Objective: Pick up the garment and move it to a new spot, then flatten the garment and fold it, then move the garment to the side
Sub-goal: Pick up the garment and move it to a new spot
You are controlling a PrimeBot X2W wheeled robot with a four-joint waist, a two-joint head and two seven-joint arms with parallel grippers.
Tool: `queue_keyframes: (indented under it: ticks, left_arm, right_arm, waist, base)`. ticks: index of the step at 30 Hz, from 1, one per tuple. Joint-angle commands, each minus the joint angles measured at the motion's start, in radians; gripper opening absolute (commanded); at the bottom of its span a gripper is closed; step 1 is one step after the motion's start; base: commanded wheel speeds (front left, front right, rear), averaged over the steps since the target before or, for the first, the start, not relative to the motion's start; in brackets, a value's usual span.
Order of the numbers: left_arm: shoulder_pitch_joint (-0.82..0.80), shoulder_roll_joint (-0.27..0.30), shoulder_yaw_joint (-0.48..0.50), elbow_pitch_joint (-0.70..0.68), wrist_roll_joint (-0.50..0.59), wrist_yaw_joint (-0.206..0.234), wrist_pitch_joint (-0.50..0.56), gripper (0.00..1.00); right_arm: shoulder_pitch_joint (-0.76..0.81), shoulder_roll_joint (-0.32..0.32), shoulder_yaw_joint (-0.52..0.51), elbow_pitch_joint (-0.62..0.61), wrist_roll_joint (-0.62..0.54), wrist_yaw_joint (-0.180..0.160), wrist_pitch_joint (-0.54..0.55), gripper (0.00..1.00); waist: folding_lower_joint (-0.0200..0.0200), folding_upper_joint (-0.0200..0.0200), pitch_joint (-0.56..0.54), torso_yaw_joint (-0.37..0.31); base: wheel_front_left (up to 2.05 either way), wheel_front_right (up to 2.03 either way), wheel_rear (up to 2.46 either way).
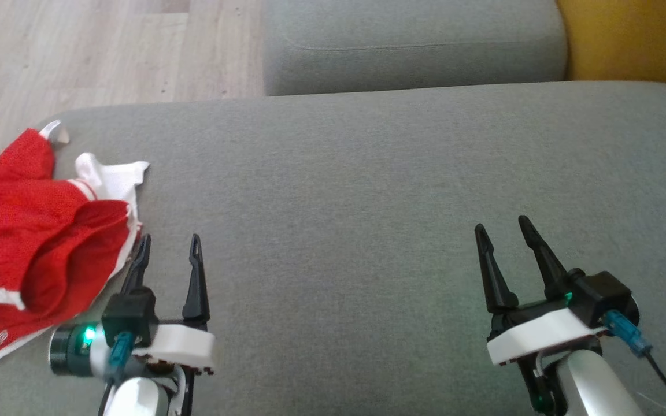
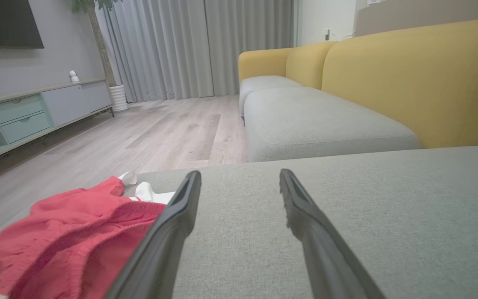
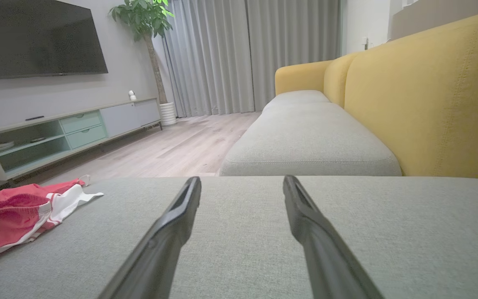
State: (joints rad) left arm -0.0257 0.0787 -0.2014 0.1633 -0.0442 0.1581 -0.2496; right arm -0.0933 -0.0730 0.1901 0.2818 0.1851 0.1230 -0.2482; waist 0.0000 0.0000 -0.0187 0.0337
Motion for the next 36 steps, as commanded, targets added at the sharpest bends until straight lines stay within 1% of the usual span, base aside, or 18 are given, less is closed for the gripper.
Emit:
queue_keyframes:
  ticks: [1,6,19,24,28,33,34,36]
  left_arm:
    - [-0.060,0.001,0.042,-0.027,0.000,-0.001,-0.012,1.00]
    - [-0.062,-0.001,0.050,-0.012,0.000,-0.004,-0.012,1.00]
    - [-0.053,0.006,0.074,0.002,0.000,-0.014,-0.012,1.00]
    - [-0.045,0.010,0.085,0.009,-0.001,-0.017,-0.012,1.00]
    - [-0.041,0.013,0.091,0.011,-0.001,-0.021,-0.012,1.00]
    - [-0.036,0.011,0.103,0.019,-0.012,-0.021,-0.012,1.00]
    - [-0.036,0.010,0.106,0.021,-0.017,-0.023,-0.012,1.00]
    - [-0.038,0.009,0.108,0.023,-0.032,-0.041,-0.012,1.00]
  right_arm:
    - [-0.039,0.005,0.025,-0.038,0.009,0.008,-0.014,1.00]
    - [-0.030,0.003,0.042,-0.051,0.027,0.008,-0.014,1.00]
    - [-0.011,0.004,0.081,-0.051,0.048,0.008,-0.014,1.00]
    - [-0.008,0.006,0.101,-0.049,0.056,0.008,-0.014,1.00]
    - [-0.005,0.006,0.106,-0.048,0.060,0.008,-0.014,1.00]
    - [-0.003,0.007,0.110,-0.047,0.060,0.008,-0.014,1.00]
    - [-0.003,0.007,0.111,-0.047,0.059,0.008,-0.014,1.00]
    - [-0.003,0.008,0.114,-0.048,0.059,0.008,-0.014,1.00]
  waist:
    - [0.0000,0.0000,0.001,0.019]
    - [0.0000,0.0000,0.002,0.080]
    - [0.0000,0.0000,-0.005,0.294]
    - [0.0000,0.0000,-0.012,0.361]
    - [0.0000,0.0000,-0.014,0.397]
    - [0.0000,0.0000,-0.013,0.413]
    - [0.0000,0.0000,-0.013,0.414]
    - [0.0000,0.0000,-0.011,0.415]
  base:
    - [0.00,0.00,0.00]
    - [0.00,0.00,0.00]
    - [0.00,0.00,0.00]
    - [0.00,0.00,0.00]
    - [0.00,0.00,0.00]
    - [0.00,0.00,0.00]
    - [0.00,0.00,0.00]
    - [0.00,0.00,0.00]
